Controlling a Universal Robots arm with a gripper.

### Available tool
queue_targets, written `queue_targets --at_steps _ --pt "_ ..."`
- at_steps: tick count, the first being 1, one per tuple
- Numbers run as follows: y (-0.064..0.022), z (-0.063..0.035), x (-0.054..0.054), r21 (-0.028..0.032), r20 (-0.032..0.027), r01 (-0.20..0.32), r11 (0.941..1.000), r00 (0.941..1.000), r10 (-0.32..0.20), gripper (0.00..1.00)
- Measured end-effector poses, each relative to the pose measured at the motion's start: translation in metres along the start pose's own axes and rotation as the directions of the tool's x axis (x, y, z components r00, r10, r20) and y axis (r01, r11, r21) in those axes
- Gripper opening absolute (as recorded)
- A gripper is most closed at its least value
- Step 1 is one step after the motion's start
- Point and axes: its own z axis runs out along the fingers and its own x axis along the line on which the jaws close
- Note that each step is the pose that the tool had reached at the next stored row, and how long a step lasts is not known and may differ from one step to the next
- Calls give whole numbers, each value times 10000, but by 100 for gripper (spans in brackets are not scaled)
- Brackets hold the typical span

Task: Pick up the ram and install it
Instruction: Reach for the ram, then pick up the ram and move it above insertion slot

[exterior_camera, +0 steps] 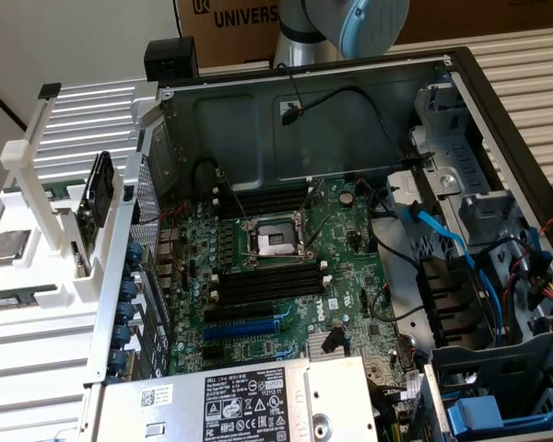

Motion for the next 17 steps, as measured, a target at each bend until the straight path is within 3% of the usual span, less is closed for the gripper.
queue_targets --at_steps 17 --pt "3 -1 28 3 0 6 10000 10000 -6 10"
